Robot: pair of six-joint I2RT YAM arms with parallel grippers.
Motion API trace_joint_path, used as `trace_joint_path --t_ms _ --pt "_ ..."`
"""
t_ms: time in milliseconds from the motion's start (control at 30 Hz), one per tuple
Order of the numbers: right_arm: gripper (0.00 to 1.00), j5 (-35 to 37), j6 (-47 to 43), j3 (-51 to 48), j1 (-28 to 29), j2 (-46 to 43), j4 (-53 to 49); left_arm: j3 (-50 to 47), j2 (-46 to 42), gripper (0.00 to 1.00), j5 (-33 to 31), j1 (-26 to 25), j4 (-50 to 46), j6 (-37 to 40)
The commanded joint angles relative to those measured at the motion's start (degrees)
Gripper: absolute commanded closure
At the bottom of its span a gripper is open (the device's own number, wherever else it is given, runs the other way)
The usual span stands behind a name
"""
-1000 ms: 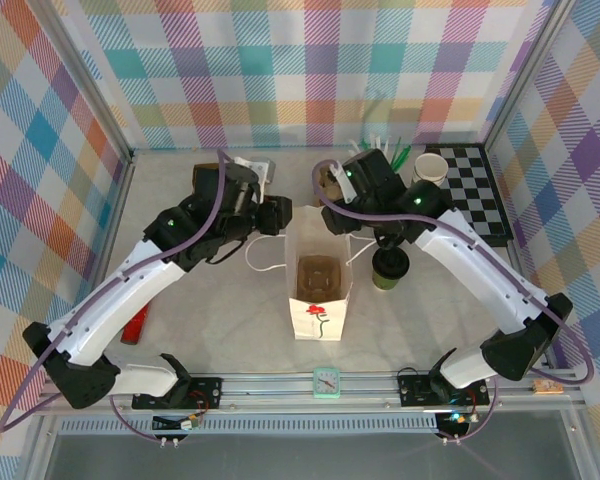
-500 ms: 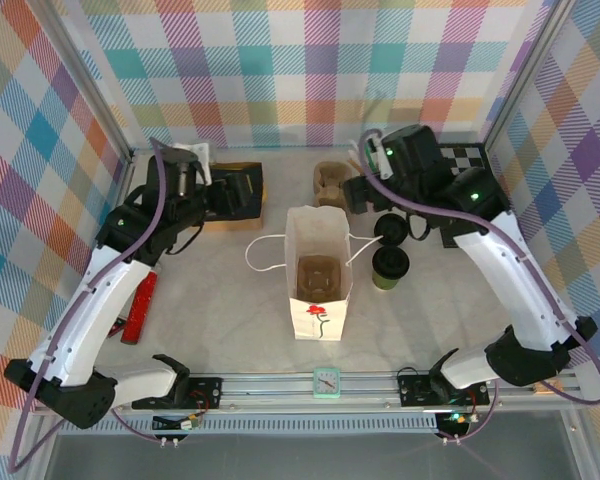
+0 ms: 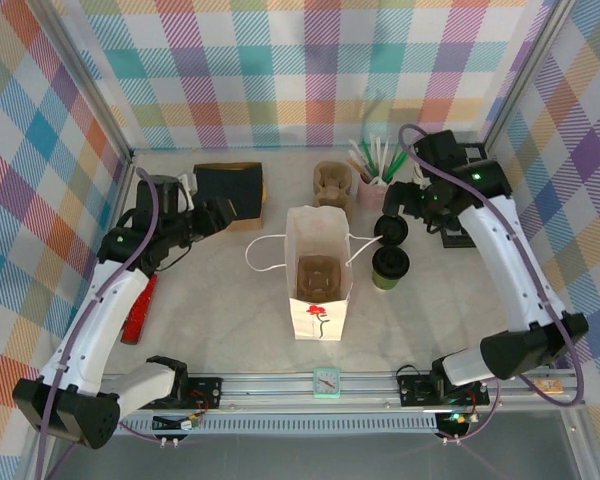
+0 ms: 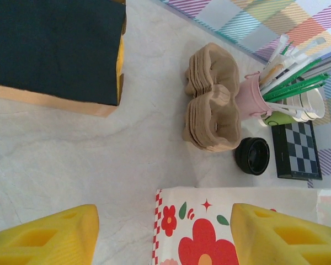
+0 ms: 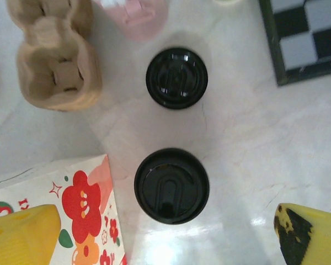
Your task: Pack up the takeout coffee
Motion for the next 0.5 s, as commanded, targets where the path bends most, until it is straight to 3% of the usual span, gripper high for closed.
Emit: trace_joint_path --t_ms 0,167,467 --pt "0.01 -4.0 6.1 -2.2 -0.1 0.7 -3.0 -1.6 -3.0 0.36 0.0 0.4 1.1 -0.6" --pt "0.01 -10.8 11.0 -13.1 0.0 -2.5 5.9 -4.2 -4.0 0.35 -0.6 0.4 1.5 -0.8" --pt "0.01 -7.3 13.1 -17.6 1.3 0.2 6.9 -7.6 -4.4 0.35 -0.3 0.4 3.2 -1.4"
